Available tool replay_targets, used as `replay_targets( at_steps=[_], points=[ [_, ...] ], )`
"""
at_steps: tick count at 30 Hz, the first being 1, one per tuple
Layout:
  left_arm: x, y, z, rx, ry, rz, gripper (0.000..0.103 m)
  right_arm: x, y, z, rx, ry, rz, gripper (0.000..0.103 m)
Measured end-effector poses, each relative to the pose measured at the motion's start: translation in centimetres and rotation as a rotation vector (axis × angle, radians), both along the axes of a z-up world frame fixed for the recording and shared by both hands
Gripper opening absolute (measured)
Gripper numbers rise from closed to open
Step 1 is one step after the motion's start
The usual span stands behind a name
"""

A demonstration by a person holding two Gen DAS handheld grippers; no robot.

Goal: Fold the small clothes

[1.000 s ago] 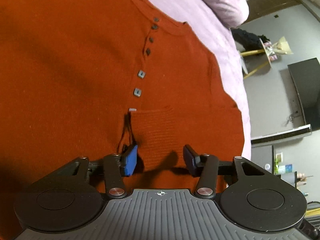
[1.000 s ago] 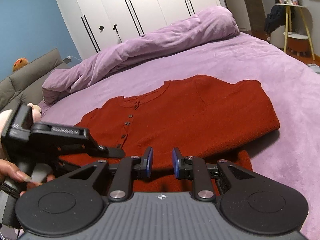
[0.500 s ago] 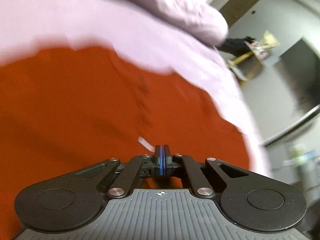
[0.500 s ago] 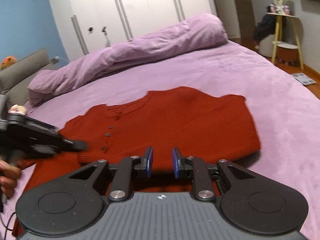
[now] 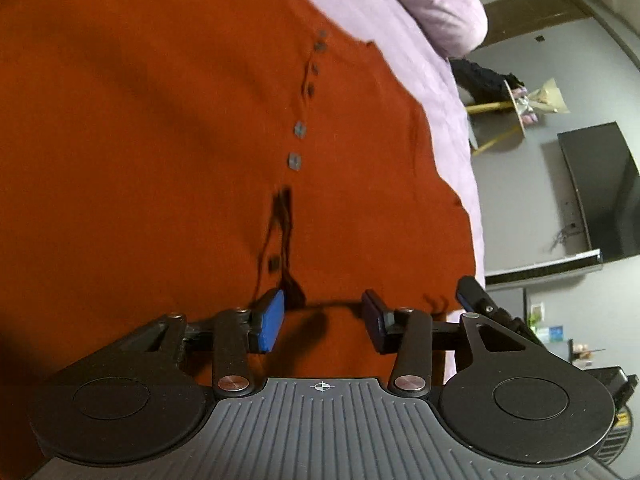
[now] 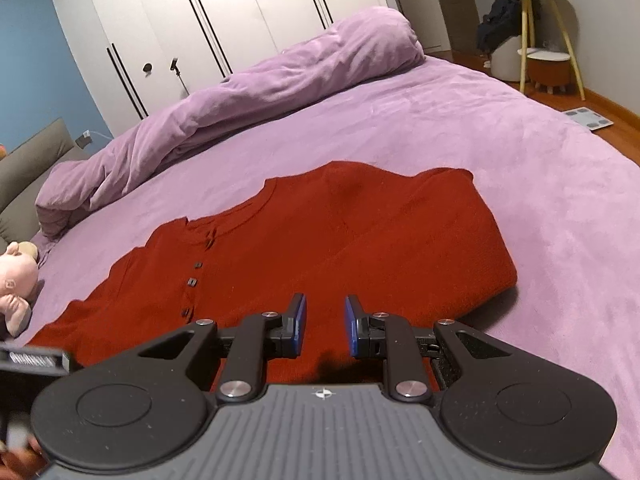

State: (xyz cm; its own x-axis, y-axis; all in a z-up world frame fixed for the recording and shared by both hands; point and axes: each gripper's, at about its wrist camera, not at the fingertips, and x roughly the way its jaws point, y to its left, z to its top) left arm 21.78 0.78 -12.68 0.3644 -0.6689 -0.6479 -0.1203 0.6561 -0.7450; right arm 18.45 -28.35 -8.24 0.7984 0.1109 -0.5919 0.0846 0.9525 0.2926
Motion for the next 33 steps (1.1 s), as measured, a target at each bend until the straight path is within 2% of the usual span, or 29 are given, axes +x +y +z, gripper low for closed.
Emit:
replay_targets(
  at_steps=[2,4,5,6,8,10,12,14,16,19,21,22,24,25,27,29,31,32,33],
  points=[
    [0.6,0.1,-0.4,-0.022,0.015,0.034,0.05,-0.5,-0.1,0.0,0.005,-0.004,0.006,0.02],
    [1.5,0.0,-0.7,-0.032,0.003,0.057,0.046,-0.7,-0.2,0.0,0.01,-0.004,0.009,0.02],
    [1.9,-0.1,-1.1,-0.031,0.002,0.065,0.037,-0.7,-0.2,-0.1,0.014,-0.001,0.011,0.02],
    [2.5,-0.4,-1.4,-0.034,0.002,0.074,0.011,-0.7,-0.1,-0.3,0.019,0.005,0.01,0.02],
    [3.3,-0.3,-1.6,-0.044,0.0,0.077,0.009,-0.5,-0.1,-0.5,0.034,0.02,0.008,0.02],
    [4.1,-0.5,-0.3,-0.017,-0.069,0.062,0.008,-0.4,-0.1,-0.5,0.033,0.024,0.008,0.02],
    [4.6,0.3,2.4,0.075,-0.193,0.029,0.008,-0.2,-0.2,-0.2,0.003,0.018,0.008,0.02],
    [4.8,1.1,5.4,0.262,-0.338,0.006,0.008,0.3,-0.5,0.2,-0.027,0.011,-0.005,0.02],
    [5.3,1.7,7.2,0.46,-0.44,0.0,0.008,1.0,-0.9,0.4,-0.057,0.008,-0.027,0.02],
    [5.9,3.4,7.9,0.661,-0.51,0.009,0.008,2.1,-1.2,0.3,-0.102,0.023,-0.055,0.02],
    [6.2,4.2,7.4,0.716,-0.519,0.023,0.009,2.9,-1.1,0.0,-0.114,0.037,-0.051,0.022],
    [6.3,4.7,6.8,0.711,-0.507,0.035,0.009,3.4,-1.0,-0.2,-0.116,0.045,-0.045,0.022],
    [7.2,5.3,5.3,0.642,-0.455,0.041,0.011,4.3,-0.6,-0.5,-0.123,0.06,-0.024,0.028],
    [6.8,6.5,4.5,0.616,-0.43,0.046,0.014,4.8,-0.3,-0.7,-0.13,0.064,-0.013,0.03],
    [6.6,7.6,3.4,0.562,-0.4,0.068,0.029,5.8,0.1,-0.8,-0.142,0.061,0.005,0.039],
    [6.6,8.6,2.4,0.491,-0.389,0.09,0.031,6.8,0.4,-0.9,-0.151,0.051,0.008,0.048],
    [7.3,8.7,1.7,0.444,-0.365,0.107,0.03,8.2,0.6,-1.2,-0.162,0.061,0.0,0.05],
    [7.5,8.7,1.6,0.428,-0.356,0.105,0.022,8.8,0.6,-1.4,-0.168,0.068,-0.003,0.05],
    [7.9,8.7,1.4,0.424,-0.352,0.101,0.009,9.5,0.7,-1.6,-0.177,0.077,-0.002,0.05]
  ],
)
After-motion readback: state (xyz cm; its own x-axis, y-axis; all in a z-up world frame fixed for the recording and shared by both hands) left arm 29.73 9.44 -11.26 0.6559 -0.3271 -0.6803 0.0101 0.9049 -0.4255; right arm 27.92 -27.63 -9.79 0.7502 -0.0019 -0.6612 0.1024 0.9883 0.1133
